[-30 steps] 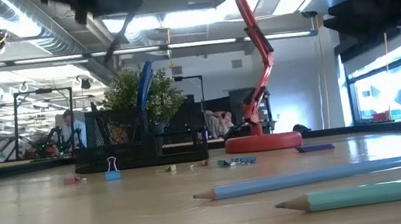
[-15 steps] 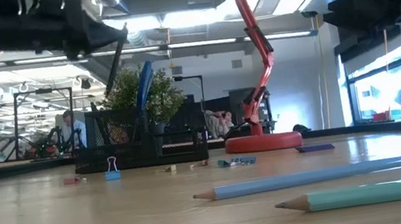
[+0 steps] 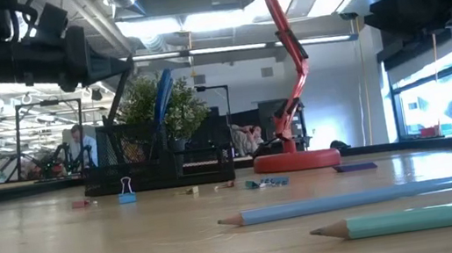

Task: Pick and place office supplies into organizer
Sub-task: Put the black pen into the black desk organizer

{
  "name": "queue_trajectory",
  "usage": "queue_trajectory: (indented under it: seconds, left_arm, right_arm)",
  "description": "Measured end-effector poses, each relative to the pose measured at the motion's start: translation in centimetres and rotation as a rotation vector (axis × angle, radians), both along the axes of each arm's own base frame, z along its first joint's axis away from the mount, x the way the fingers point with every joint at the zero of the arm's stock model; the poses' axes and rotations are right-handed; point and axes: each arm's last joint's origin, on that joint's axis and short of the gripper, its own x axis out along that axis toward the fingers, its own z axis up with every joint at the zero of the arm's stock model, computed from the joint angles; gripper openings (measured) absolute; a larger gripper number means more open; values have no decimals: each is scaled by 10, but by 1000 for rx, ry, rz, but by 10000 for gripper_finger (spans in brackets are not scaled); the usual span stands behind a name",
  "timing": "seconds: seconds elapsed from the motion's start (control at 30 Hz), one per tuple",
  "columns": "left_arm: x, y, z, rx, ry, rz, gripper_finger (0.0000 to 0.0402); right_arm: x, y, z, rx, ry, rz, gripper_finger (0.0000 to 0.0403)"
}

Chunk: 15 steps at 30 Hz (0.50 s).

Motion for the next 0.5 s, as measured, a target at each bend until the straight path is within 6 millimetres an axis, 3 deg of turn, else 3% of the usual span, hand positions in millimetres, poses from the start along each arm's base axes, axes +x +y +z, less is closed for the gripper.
queue_trajectory:
  seconds: [0.5]
  left_arm:
    - [6, 2, -14, -60, 56, 7, 28]
  right_arm:
    - [0, 0, 0, -5, 1, -1, 162]
